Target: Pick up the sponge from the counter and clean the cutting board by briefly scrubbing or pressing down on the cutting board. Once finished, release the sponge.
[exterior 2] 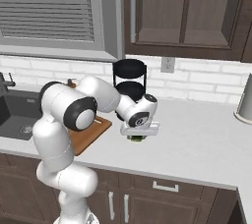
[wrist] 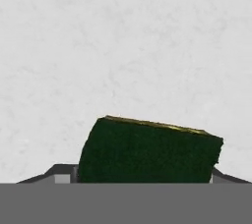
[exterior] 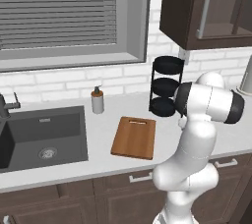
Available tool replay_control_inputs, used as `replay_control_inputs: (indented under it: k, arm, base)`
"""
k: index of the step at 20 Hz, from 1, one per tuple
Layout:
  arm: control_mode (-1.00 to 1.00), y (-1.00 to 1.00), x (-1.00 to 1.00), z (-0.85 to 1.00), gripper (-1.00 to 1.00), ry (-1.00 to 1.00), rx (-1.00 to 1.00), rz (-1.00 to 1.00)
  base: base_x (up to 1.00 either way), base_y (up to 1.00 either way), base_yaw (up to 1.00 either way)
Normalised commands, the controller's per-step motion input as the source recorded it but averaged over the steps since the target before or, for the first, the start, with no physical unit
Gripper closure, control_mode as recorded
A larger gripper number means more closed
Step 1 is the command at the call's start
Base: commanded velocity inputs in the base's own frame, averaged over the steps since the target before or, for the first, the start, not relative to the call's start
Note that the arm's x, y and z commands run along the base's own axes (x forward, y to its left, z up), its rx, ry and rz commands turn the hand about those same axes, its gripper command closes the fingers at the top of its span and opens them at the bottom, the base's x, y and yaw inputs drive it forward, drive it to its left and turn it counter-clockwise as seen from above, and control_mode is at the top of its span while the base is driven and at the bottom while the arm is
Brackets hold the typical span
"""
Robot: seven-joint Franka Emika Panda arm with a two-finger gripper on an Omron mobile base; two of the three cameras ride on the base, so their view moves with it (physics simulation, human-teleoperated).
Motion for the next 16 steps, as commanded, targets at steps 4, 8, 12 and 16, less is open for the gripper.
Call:
replay_control_inputs:
  k: [4, 8, 12, 16]
  arm:
    - [-1.0, 0.0, -0.02, 0.13, -1.0, 0.0, 0.0, 0.0]
    - [-1.0, 0.0, -0.21, 0.23, -1.0, 0.0, 0.0, -0.01]
    - [-1.0, 0.0, -0.53, 0.41, -1.0, -0.05, 0.0, -0.03]
    - [-1.0, 0.0, -0.7, 0.7, -1.0, -0.07, 0.02, 0.0]
  base:
    - [0.0, 0.0, 0.0]
    - [0.0, 0.0, 0.0]
    - [0.0, 0.0, 0.0]
    - [0.0, 0.0, 0.0]
